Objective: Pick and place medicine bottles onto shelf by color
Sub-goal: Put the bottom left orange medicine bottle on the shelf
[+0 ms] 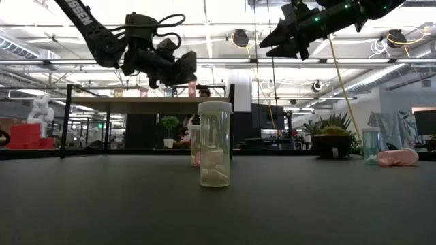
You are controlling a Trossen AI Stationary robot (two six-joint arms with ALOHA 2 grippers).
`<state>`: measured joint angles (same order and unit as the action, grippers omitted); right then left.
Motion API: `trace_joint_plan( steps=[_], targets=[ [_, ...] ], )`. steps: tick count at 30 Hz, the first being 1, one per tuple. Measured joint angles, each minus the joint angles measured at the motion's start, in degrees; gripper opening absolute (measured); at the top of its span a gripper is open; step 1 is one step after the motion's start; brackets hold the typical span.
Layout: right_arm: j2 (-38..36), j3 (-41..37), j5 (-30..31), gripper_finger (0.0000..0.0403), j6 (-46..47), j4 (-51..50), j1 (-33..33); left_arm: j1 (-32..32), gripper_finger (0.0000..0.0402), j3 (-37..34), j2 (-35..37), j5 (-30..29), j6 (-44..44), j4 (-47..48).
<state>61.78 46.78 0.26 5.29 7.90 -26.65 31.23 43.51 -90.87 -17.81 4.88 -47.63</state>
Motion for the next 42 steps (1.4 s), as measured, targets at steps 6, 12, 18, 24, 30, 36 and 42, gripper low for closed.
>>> trace_joint_plan(
  steps=[6, 12, 18, 24, 30, 36, 42],
  targets=[
    [0.00, 0.00, -0.51, 0.0258, -0.93, -0.02, 0.00, 0.55, 0.0133, 0.00, 0.00, -1.21, 0.69, 0.93],
    [0.00, 0.00, -0.73, 0.0258, -2.66, -0.91, -0.28, 0.56, 0.0133, 0.00, 0.00, -1.24, 1.08, 1.04],
    [0.00, 0.00, -1.99, 0.0258, -2.99, -0.92, -0.28, 0.56, 0.0133, 0.00, 0.00, -1.60, 1.18, 1.04],
    [0.00, 0.00, -2.08, 0.0258, -3.42, -0.90, -0.49, 0.56, 0.0133, 0.04, -0.25, -1.85, 1.73, 0.92],
    [0.00, 0.00, -3.54, 0.0258, -3.42, -0.88, -1.70, -1.06, 0.0133, 0.58, -3.59, -3.08, 2.03, -2.39],
    [-0.13, 0.00, -3.76, 0.0258, -3.40, -1.02, -2.38, -0.10, 0.0133, 0.57, -3.69, -4.81, 1.42, -3.07],
    [-0.15, 0.00, -5.05, 0.0258, -3.69, -0.87, -3.77, 1.01, 0.0133, 0.55, -3.86, -4.75, 1.89, -2.70]
  ],
)
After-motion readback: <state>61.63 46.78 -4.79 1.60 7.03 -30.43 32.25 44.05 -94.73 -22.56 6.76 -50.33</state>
